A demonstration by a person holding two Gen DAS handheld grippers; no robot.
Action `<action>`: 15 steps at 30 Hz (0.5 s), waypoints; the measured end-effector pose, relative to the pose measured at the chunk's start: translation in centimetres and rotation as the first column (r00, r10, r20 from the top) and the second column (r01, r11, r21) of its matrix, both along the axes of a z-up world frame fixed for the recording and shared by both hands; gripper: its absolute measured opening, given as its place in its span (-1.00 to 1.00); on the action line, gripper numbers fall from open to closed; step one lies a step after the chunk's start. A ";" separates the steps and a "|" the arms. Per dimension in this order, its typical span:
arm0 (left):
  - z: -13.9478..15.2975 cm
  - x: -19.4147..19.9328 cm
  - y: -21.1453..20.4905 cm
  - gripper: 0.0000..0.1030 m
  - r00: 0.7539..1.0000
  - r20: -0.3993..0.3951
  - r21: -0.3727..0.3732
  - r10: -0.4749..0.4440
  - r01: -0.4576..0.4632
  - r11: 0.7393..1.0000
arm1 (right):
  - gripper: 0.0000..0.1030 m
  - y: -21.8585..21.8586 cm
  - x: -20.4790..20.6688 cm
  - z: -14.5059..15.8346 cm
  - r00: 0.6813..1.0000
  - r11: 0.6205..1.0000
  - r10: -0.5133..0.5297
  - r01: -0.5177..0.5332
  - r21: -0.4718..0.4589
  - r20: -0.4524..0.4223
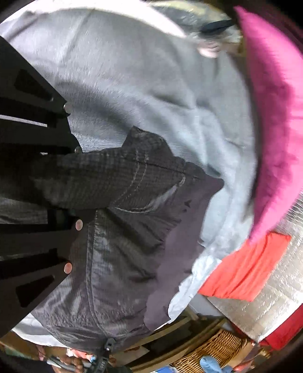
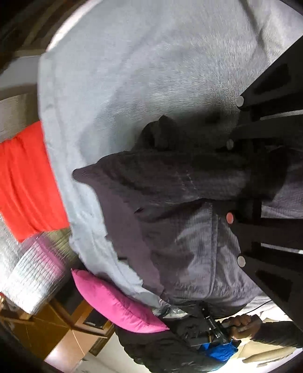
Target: Fold large clothes
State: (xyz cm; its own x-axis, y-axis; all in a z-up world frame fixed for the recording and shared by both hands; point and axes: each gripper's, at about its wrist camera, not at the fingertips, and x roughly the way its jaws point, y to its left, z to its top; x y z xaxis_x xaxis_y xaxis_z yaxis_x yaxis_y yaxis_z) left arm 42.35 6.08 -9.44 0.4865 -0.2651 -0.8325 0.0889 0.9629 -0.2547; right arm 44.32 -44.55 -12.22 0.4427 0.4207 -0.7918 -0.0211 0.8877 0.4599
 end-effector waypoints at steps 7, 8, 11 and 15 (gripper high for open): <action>8.1 -5.4 -1.2 -0.67 0.989 0.150 0.026 -0.013 0.009 1.000 | -0.73 2.4 -3.2 8.9 0.991 0.989 0.095 -0.083 -0.120 0.097; 9.2 -7.3 -1.2 -0.68 0.985 0.172 0.023 -0.020 0.017 1.000 | -0.73 2.4 -4.1 10.1 0.989 0.988 0.101 -0.087 -0.126 0.107; 9.9 -11.5 -1.1 -0.67 0.980 0.197 -0.010 -0.011 0.013 1.000 | -0.74 1.8 -7.9 12.6 0.981 0.985 0.125 -0.105 -0.134 0.151; 6.2 -16.7 -0.5 -0.66 0.988 0.157 -0.050 -0.004 0.012 0.999 | -0.73 0.6 -14.1 10.9 0.983 0.988 0.116 -0.100 -0.118 0.145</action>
